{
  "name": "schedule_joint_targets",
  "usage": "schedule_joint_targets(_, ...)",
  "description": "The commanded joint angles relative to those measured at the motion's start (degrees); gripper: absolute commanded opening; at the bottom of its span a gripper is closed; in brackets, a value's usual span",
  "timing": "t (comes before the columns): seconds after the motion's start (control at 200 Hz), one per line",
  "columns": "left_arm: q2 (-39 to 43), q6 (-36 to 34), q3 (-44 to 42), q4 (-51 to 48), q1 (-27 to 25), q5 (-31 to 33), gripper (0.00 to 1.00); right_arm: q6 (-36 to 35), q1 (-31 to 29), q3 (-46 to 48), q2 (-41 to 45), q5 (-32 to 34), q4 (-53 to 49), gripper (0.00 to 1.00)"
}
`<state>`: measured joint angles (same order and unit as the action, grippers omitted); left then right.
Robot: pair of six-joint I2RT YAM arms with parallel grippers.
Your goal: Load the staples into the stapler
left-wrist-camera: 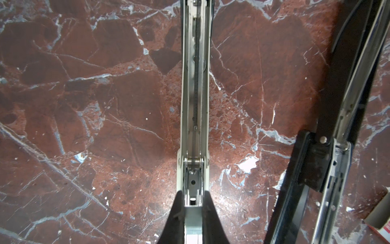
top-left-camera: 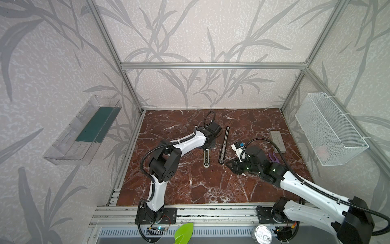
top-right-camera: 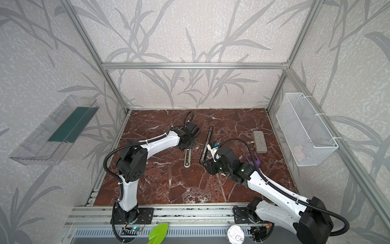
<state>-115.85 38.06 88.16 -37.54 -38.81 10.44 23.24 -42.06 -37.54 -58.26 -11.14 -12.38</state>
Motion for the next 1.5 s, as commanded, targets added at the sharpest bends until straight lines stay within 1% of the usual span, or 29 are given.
schedule_joint_targets(0.0,-1.38,0.09,1.6,-0.61,-0.48,1.59,0.12,-0.82,-0.39,-0.6,1.35,1.07,-1.53,0.44)
schedule_joint_targets(0.43,-1.3,-0.36,1.42,-0.87,-0.74,3.83,0.11,-0.5,-0.39,-0.09,3.06,1.57,-1.37,0.44)
schedule_joint_targets(0.89,-0.88,-0.44,-0.35,0.07,-0.67,4.02,0.12,0.05,-0.32,0.05,2.54,0.86,-0.48,0.43)
schedule_joint_targets(1.12,0.53,-1.02,0.07,-0.08,-0.67,4.15,0.11,0.22,-0.48,0.04,2.19,0.76,-0.1,0.43)
schedule_joint_targets(1.5,0.02,-1.08,-0.27,-0.25,-0.52,4.03,0.11,0.31,-0.56,0.1,2.36,0.7,-0.19,0.43)
